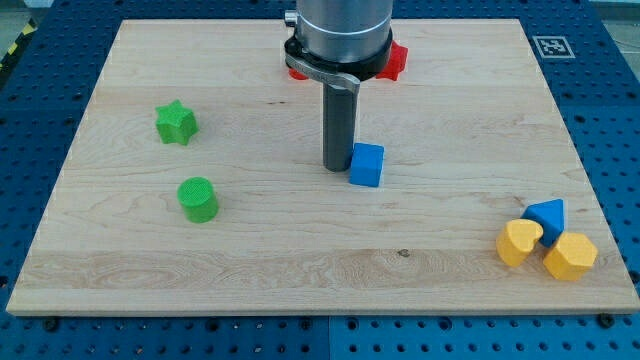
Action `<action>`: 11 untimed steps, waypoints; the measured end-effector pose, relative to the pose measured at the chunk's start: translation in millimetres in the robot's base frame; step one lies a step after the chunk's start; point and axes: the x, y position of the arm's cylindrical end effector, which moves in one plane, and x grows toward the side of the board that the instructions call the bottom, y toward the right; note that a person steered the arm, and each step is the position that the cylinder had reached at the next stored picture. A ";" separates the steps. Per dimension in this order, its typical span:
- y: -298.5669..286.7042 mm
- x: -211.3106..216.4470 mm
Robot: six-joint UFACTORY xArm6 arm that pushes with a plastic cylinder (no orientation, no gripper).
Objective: Move the arm to the right of the red star
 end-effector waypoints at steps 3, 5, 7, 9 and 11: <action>4.9 5.3; 46.0 4.5; 91.5 9.7; 134.7 10.1; 150.9 14.8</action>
